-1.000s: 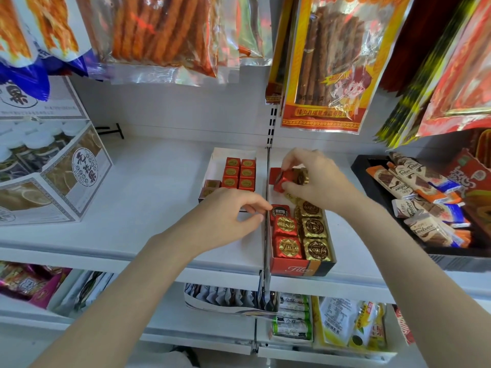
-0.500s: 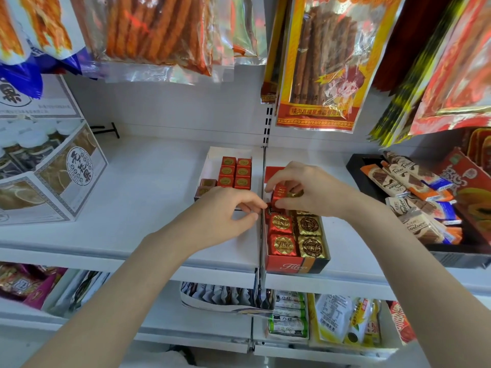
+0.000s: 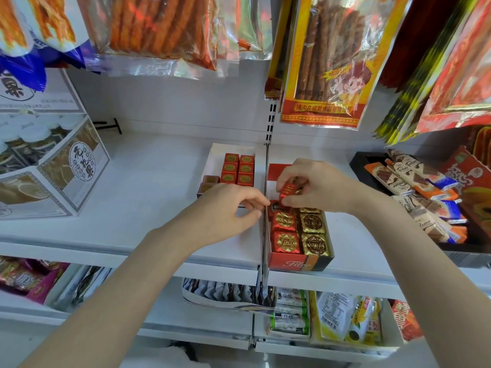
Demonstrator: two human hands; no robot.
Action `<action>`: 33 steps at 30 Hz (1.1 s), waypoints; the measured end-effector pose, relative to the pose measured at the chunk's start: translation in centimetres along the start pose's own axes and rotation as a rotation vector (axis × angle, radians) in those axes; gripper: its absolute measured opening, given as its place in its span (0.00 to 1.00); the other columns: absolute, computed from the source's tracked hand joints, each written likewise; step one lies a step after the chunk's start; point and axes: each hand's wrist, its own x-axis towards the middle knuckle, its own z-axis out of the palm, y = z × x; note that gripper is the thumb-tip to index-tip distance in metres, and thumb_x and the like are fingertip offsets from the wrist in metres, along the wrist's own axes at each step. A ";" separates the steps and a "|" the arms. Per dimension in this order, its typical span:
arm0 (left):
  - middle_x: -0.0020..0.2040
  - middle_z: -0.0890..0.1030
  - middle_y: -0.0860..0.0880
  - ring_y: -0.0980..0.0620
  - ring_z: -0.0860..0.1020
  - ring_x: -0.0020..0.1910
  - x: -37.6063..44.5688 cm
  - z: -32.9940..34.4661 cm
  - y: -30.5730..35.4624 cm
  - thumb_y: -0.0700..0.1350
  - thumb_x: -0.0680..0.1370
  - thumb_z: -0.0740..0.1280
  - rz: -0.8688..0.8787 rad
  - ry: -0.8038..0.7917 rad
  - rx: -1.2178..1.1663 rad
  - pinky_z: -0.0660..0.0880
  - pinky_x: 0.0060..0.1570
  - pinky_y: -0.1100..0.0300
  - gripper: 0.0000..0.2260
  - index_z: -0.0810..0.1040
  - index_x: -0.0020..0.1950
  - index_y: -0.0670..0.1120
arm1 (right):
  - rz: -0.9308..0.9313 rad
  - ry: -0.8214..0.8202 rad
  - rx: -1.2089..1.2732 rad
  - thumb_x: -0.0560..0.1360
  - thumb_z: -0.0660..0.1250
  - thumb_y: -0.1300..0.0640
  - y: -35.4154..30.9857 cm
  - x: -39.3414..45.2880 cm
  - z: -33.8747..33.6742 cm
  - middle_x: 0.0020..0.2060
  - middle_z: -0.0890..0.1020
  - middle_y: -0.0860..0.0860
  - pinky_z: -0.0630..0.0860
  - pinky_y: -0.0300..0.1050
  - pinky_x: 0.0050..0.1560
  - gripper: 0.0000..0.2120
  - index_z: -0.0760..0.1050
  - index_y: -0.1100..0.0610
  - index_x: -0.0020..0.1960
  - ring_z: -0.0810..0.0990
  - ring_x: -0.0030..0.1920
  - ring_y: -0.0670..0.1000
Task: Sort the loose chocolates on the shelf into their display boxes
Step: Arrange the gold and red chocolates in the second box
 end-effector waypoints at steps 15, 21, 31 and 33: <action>0.51 0.76 0.62 0.63 0.74 0.53 0.1 0.0 0.1 0.44 0.76 0.64 -0.005 0.002 0.039 0.71 0.60 0.61 0.11 0.77 0.57 0.54 | 0.048 -0.076 0.054 0.76 0.61 0.61 0.5 0.0 0.3 0.52 0.82 0.50 0.74 0.40 0.55 0.10 0.73 0.54 0.56 0.78 0.53 0.47; 0.50 0.76 0.61 0.63 0.74 0.52 0.3 -0.1 0.4 0.44 0.76 0.64 -0.005 0.013 0.051 0.71 0.59 0.61 0.10 0.78 0.56 0.53 | 0.042 -0.063 0.111 0.75 0.64 0.60 0.3 -0.2 0.6 0.50 0.83 0.50 0.74 0.39 0.54 0.10 0.73 0.54 0.56 0.79 0.51 0.47; 0.67 0.71 0.55 0.55 0.64 0.68 1.7 1.2 1.4 0.49 0.77 0.61 0.010 0.100 0.171 0.60 0.67 0.57 0.17 0.70 0.66 0.51 | 0.155 0.370 0.023 0.75 0.64 0.61 3.4 -1.3 -2.1 0.50 0.81 0.52 0.70 0.38 0.49 0.08 0.78 0.57 0.53 0.76 0.46 0.47; 0.68 0.70 0.55 0.55 0.61 0.69 2.2 1.3 1.5 0.51 0.77 0.61 -0.012 0.078 0.207 0.58 0.68 0.54 0.19 0.68 0.68 0.51 | 0.135 0.342 -0.012 0.74 0.66 0.58 3.4 -0.8 -1.5 0.52 0.80 0.53 0.71 0.41 0.48 0.10 0.77 0.56 0.54 0.74 0.46 0.47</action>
